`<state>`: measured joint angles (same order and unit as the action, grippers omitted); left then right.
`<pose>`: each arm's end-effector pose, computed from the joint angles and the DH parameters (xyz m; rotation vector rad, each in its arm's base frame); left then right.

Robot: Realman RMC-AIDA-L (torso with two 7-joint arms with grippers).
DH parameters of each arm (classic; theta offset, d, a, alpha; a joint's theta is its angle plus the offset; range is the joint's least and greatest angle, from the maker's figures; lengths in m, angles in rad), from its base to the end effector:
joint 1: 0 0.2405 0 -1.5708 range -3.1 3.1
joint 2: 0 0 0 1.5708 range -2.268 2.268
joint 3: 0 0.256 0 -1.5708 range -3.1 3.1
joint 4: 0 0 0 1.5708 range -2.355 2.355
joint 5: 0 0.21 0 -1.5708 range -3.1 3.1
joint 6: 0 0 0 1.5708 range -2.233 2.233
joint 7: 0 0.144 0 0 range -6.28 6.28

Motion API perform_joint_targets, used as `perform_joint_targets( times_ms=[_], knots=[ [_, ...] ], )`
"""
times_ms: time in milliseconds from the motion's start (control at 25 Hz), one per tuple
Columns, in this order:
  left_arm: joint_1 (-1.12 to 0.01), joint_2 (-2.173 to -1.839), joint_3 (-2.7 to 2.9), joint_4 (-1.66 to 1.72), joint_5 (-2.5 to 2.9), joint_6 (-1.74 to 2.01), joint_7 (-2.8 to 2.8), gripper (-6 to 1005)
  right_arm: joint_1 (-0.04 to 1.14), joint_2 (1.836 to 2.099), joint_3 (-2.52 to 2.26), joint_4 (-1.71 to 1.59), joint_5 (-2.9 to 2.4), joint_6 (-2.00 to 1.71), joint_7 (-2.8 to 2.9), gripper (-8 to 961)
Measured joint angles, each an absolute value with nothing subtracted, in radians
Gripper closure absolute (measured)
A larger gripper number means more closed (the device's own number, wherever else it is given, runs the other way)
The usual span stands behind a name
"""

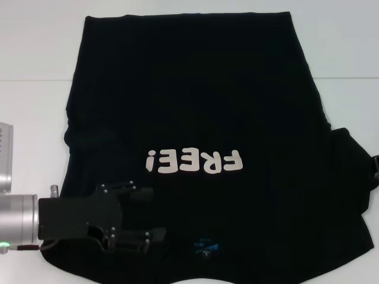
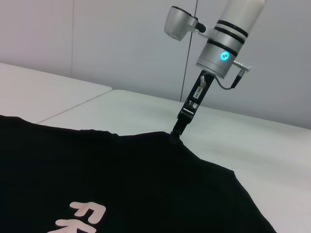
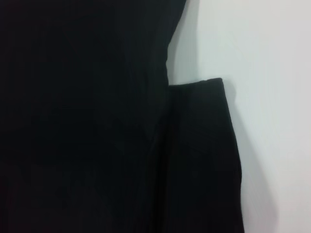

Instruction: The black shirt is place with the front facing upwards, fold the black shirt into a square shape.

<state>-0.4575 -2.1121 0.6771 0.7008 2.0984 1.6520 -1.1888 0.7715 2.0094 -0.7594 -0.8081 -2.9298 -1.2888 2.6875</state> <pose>-0.2767 0.2947 -0.0116 -2.8389 -0.4094 -0.6286 0.2983 0.4034 0.0561 -1.9517 1.5791 -0.3238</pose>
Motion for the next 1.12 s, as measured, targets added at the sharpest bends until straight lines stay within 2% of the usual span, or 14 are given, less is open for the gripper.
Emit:
perform_joint_targets(
  times_ms=[200,840,1120],
  knots=[
    [-0.456,-2.108,0.675,0.701,2.098,1.652,-1.203,124,0.769,2.010,-0.759,-0.825,-2.928,-1.283,2.688,891],
    [-0.451,-2.097,0.660,0.703,2.091,1.652,-1.236,124,0.749,1.998,-0.699,-0.987,-2.795,-1.348,2.639,910],
    [-0.451,-2.097,0.658,0.704,2.095,1.652,-1.236,123,0.778,2.009,-0.715,-0.996,-2.762,-1.379,2.610,909]
  ],
)
